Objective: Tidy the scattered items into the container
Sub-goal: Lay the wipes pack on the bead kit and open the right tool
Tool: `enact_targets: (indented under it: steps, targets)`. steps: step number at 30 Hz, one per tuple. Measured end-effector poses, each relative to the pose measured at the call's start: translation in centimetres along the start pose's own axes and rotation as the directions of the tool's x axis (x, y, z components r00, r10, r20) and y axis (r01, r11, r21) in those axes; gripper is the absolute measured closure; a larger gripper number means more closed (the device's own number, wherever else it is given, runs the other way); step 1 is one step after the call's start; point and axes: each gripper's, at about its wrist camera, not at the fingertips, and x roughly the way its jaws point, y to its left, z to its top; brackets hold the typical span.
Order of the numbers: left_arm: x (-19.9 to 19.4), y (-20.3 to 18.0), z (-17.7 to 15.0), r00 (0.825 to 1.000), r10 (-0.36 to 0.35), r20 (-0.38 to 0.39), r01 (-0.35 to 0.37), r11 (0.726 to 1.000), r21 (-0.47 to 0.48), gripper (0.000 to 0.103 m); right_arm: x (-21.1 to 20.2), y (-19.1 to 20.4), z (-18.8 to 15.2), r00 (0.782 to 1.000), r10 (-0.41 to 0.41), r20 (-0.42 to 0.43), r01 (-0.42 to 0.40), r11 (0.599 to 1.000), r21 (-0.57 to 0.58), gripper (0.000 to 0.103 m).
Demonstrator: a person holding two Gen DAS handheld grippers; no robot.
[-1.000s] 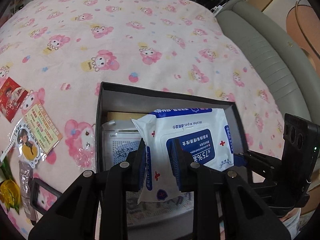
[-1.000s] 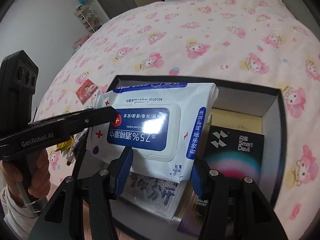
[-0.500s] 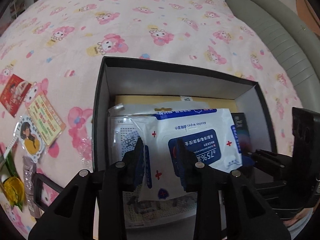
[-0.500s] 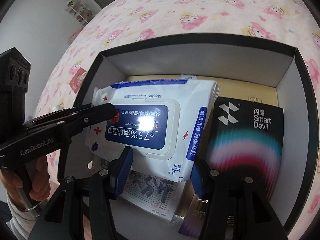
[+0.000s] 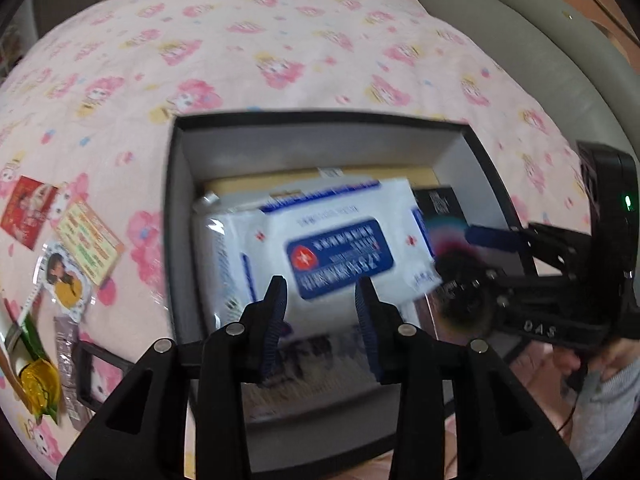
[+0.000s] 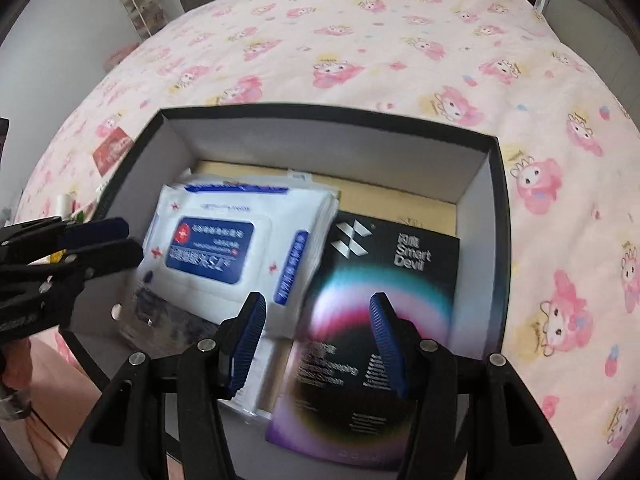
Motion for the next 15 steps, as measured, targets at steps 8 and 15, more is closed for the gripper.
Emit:
enact_targets:
  steps: [8,15]
  targets:
    - [2.5,-1.7,-1.4,0.988,-0.025,-0.152,0.034,0.998,0.058,0.067,0.3,1.2,-0.5,0.999,0.022,-0.036,-0.025,0.997,-0.073,0.053]
    - [3.3,-0.9,-0.8,0.989,-0.01,-0.148,0.012,1.0,0.011,0.067,1.9,1.6,-1.2,0.996,0.021,-0.087,-0.03,0.995,-0.097,0.053]
